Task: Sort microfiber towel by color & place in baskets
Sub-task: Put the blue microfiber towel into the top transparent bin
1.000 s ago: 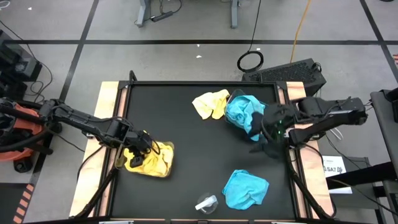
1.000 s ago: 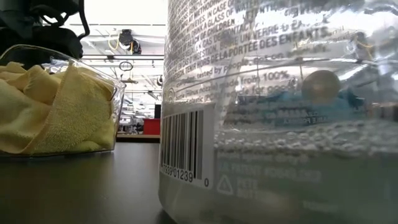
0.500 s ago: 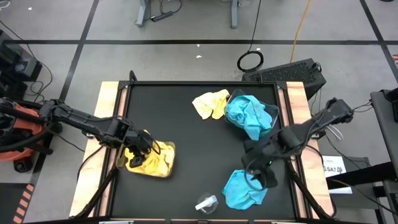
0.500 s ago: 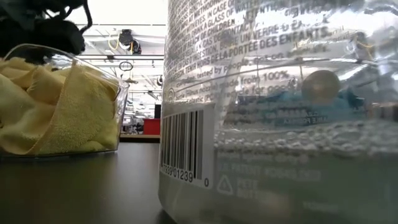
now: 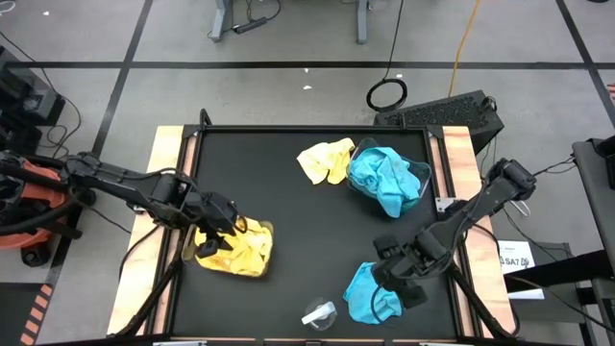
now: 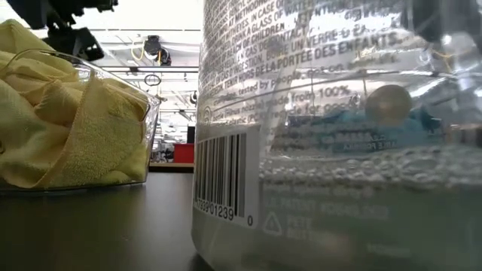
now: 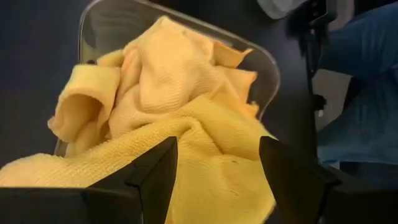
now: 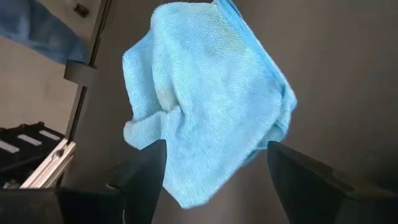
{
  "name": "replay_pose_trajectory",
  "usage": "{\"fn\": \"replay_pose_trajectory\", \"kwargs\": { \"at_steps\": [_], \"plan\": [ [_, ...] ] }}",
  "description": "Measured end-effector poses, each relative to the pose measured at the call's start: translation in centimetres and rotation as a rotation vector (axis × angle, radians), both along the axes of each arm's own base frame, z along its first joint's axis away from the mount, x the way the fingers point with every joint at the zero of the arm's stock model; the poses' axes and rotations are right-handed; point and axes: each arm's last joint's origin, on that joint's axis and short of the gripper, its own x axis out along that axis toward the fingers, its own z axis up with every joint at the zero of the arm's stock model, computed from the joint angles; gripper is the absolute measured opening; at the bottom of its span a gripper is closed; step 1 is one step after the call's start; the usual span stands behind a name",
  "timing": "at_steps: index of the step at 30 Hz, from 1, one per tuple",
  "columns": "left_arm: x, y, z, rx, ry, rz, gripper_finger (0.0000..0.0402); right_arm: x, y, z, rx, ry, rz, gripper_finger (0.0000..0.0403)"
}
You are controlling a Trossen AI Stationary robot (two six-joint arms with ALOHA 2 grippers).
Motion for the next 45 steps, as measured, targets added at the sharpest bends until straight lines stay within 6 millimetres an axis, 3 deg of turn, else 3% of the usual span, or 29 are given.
{"fn": "replay_pose_trajectory", "kwargs": {
  "at_steps": [12, 20, 32, 38, 41, 45],
  "plan": [
    [-0.5, -1.0, 1.8, 0.001, -0.015, -0.078, 0.0234, 0.3, 2.6, -4.1, 0.176, -0.191, 0.022, 0.027],
    [-0.4, -1.1, 2.7, -0.008, -0.048, -0.081, 0.0234, -1.0, 2.6, -7.2, -0.046, -0.205, -0.041, 0.027],
    [-0.4, -1.2, 5.5, -0.058, -0.13, -0.103, 0.0234, -2.2, 2.3, -9.7, 0.015, -0.136, -0.089, 0.027],
    [-0.4, -1.2, 6.4, -0.066, -0.159, -0.102, 0.0234, -2.1, 2.6, -12.2, -0.042, -0.079, -0.087, 0.0268],
    [-0.5, -1.2, 6.9, -0.094, -0.162, -0.099, 0.0234, -1.8, 2.8, -12.7, -0.051, -0.065, -0.106, 0.025],
    [-0.5, -1.3, 7.2, -0.13, -0.158, -0.123, 0.0234, -1.4, 3.1, -12.3, -0.041, -0.08, -0.104, 0.0185]
  ]
}}
